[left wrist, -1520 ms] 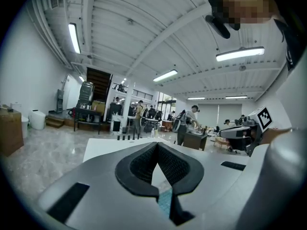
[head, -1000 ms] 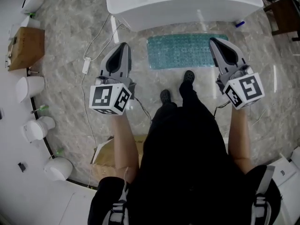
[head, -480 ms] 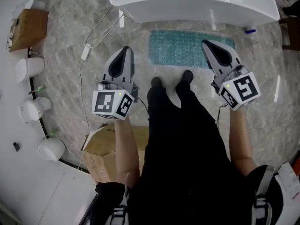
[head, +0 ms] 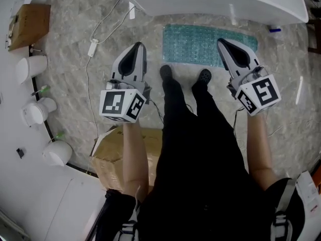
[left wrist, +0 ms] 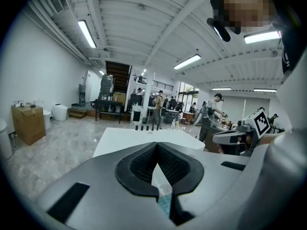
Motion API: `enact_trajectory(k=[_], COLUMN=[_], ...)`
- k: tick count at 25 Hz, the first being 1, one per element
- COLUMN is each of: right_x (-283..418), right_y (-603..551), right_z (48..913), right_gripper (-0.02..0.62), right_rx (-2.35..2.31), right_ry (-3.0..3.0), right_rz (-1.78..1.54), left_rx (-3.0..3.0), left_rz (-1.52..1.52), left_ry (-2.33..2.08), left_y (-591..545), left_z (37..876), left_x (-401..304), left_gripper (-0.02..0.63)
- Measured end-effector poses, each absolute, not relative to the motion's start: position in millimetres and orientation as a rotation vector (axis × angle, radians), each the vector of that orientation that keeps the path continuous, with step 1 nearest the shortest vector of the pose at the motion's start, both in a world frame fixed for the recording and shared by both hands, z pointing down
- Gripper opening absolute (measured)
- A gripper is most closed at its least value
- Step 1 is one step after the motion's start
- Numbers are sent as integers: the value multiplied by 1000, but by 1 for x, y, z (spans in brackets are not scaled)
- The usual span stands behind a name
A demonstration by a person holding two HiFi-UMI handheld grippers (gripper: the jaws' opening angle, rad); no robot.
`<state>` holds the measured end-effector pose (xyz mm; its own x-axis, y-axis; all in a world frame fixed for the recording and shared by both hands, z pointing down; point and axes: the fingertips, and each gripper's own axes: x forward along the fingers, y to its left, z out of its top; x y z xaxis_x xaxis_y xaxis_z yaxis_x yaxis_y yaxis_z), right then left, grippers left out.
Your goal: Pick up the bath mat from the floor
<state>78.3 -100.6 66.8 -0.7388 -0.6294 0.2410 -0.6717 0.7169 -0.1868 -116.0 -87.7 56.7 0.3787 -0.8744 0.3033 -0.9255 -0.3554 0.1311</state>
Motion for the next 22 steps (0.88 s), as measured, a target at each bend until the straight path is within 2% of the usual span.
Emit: enact_trajectory(k=[9,22], right_x=[37,-12], right_y=[-107,-142], right_z=[119,276], right_gripper=[12,12], right_rx=[1116,1193], right_ry=[-2715,-2601], right_rz=[496,664], left_rx=[2368,2352], left_rz=[300,435], left_ry=[-1549,-1353], left_y=[-118,-163], left_z=[111,302], left_x=[-147,-162], left_gripper=[11,11])
